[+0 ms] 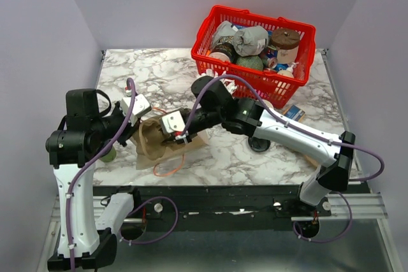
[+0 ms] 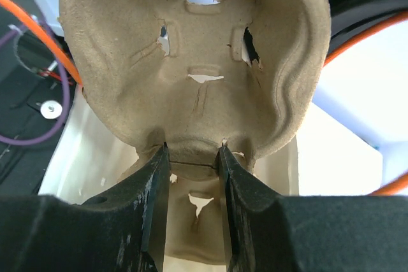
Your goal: Pack the takeout coffee
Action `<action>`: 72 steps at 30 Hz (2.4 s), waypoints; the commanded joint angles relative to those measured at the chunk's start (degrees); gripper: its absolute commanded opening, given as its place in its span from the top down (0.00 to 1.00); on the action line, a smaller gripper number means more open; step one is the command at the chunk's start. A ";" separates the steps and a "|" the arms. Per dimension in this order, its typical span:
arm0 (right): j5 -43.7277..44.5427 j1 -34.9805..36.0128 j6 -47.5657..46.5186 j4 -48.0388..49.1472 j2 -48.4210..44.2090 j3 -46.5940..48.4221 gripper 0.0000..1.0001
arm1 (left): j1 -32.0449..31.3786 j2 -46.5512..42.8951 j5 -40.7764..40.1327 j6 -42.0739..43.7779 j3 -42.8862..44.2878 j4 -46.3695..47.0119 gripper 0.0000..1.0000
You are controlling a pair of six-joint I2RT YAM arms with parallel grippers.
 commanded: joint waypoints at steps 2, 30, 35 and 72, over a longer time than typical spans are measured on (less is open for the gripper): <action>12.41 2.92 -1.53 -12.99 3.52 8.71 0.99 | -0.22 -1.36 4.54 -1.42 -2.01 -3.85 1.00; 28.86 7.84 -6.10 -43.32 13.19 30.00 0.99 | -0.83 -2.07 4.45 -4.85 -5.88 -0.33 1.00; 28.60 8.10 -6.28 -43.50 11.44 29.31 0.99 | -1.18 -2.51 3.49 -3.62 -7.20 -0.51 1.00; 38.95 9.69 -6.37 -56.50 20.66 35.71 0.99 | -6.19 -1.81 12.28 -16.00 -7.73 3.00 1.00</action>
